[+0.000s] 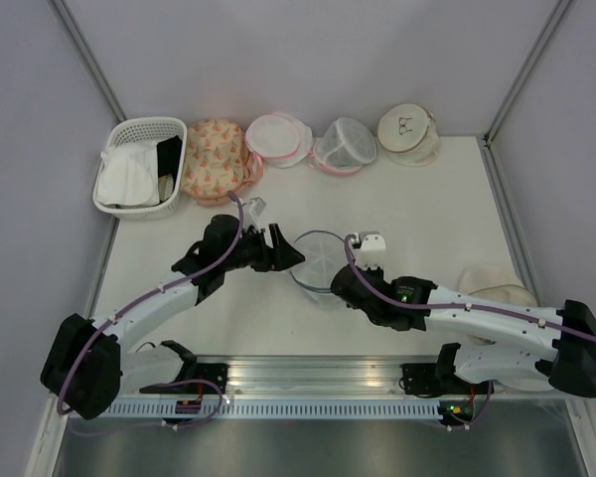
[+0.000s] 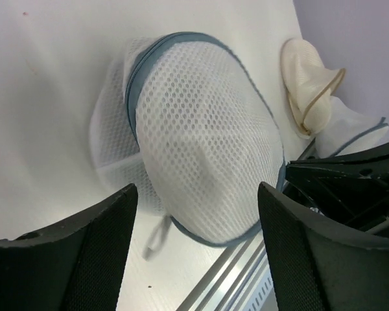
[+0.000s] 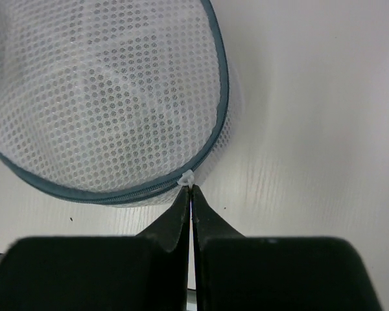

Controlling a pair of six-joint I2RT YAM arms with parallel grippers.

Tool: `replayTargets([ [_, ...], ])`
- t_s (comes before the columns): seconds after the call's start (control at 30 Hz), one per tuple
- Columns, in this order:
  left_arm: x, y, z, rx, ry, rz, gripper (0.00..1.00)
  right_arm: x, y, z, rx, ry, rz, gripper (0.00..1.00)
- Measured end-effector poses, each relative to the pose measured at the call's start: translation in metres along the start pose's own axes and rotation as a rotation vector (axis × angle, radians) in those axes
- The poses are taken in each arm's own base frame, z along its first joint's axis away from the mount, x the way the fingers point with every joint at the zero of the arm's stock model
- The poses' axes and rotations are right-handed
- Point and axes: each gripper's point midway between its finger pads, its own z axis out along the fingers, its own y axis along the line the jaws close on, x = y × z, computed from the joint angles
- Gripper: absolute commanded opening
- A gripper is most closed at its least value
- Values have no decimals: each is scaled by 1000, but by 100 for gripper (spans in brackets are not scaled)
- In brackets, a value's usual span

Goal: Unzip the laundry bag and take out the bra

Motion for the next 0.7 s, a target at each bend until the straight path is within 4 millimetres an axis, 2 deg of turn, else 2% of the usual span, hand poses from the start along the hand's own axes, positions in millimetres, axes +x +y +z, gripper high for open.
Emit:
replayTargets([
  [0.07,-1,10,-2,-60,-17,-18,85,2,1,1,-8,4,-1,0],
  [0.2,-12,21,-30,-194,-122,-86,87,6,7,2,-38,21,2,0],
  [0.3,-18,17,-60,-229,-225,-159,94,13,22,3,-115,53,16,0],
  [0.37,-13,10,-73,-195,-258,-222,95,19,40,2,-203,85,34,0],
  [0.47,8,4,-77,-150,-234,-320,95,28,70,-3,-342,141,63,0],
  [0.53,33,1,-71,-130,-166,-397,95,33,92,-6,-436,180,87,0],
  [0.63,69,-5,-63,-115,-51,-480,96,37,117,-11,-544,215,123,0],
  [0.7,84,-11,-61,-110,3,-512,96,36,128,-14,-597,223,150,1],
])
